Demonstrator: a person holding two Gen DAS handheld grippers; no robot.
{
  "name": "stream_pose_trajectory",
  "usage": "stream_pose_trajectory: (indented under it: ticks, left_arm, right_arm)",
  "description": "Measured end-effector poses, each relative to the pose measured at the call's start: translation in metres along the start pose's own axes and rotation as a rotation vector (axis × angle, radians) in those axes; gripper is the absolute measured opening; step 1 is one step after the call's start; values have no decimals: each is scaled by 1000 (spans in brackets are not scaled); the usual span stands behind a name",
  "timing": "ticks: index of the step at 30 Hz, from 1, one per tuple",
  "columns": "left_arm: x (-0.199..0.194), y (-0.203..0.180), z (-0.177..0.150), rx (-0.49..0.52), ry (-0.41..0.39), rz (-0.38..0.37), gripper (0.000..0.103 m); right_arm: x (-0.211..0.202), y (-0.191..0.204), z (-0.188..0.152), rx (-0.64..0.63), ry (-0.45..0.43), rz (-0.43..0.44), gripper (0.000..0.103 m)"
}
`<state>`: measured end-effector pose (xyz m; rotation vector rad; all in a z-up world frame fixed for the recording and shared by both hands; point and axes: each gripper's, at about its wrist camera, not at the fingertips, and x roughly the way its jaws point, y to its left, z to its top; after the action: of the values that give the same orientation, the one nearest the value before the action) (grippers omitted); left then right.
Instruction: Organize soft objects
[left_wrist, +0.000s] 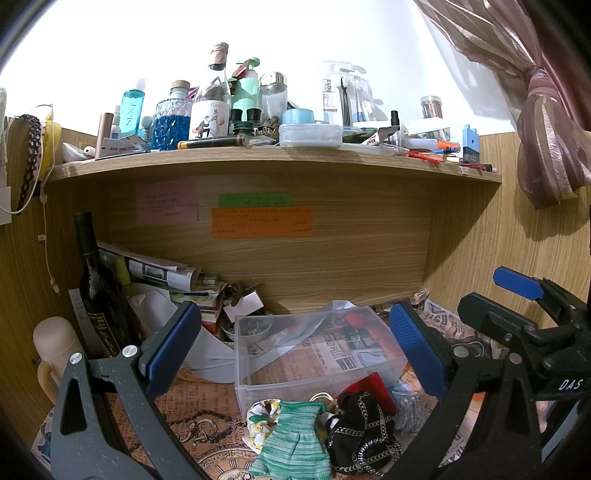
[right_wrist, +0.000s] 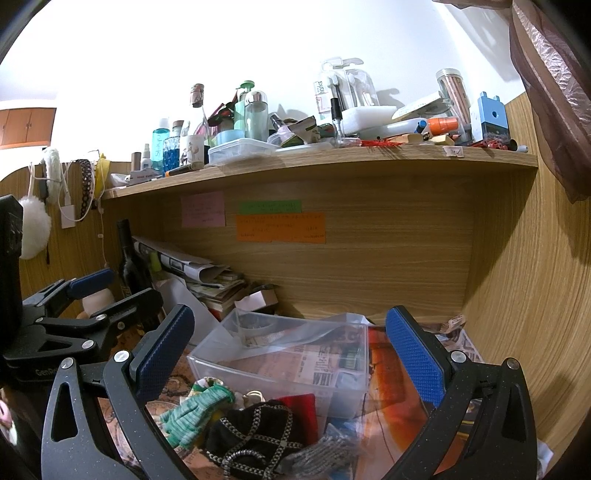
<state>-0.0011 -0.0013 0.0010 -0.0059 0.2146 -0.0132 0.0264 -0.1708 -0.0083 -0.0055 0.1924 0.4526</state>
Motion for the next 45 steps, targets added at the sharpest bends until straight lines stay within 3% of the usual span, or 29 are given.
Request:
stream_pose_trajectory:
  ticks: [45]
  left_arm:
    - [2, 0, -2, -3, 11, -8, 103]
  right_arm:
    - [0, 0, 2, -1, -4, 5, 103]
